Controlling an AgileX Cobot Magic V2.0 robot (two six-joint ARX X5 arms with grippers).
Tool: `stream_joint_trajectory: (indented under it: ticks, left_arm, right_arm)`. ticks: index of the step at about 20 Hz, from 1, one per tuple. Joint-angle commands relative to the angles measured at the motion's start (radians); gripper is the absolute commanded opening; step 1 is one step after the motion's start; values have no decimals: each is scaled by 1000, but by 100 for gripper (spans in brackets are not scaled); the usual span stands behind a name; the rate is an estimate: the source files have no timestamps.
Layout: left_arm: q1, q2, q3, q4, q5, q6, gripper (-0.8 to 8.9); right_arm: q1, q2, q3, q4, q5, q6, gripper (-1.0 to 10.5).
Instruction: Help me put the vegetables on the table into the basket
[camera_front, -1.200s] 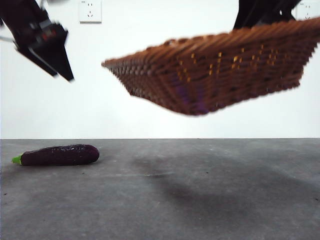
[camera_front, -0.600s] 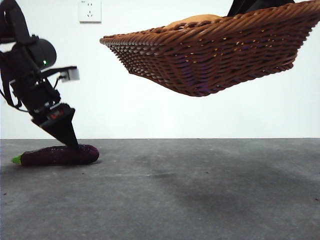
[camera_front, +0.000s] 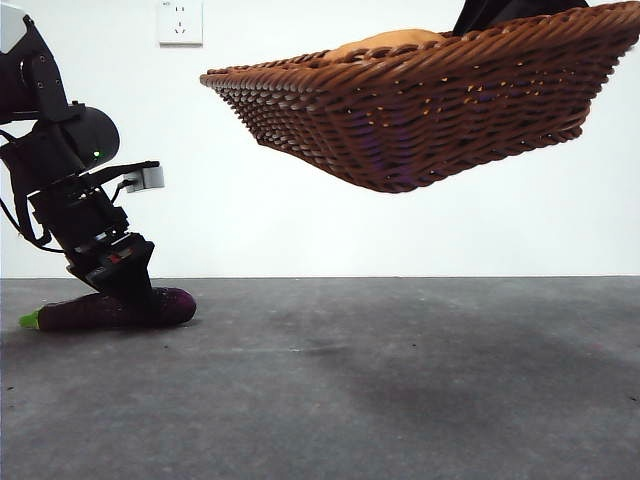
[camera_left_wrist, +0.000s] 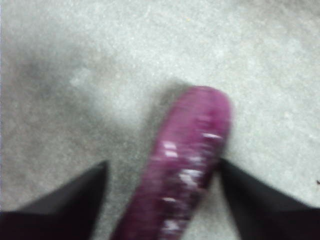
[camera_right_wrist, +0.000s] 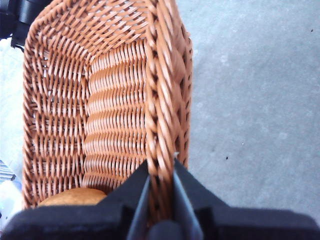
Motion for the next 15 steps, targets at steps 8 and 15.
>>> stream_joint_trajectory:
  ticks: [8, 15]
  left_arm:
    - [40, -73, -6, -90, 9, -130, -6]
    - [59, -484, -6, -193, 84, -57, -6]
  right_arm:
    - [0, -6, -4, 1, 28, 1, -12]
    - [0, 24, -99, 18, 30, 25, -12]
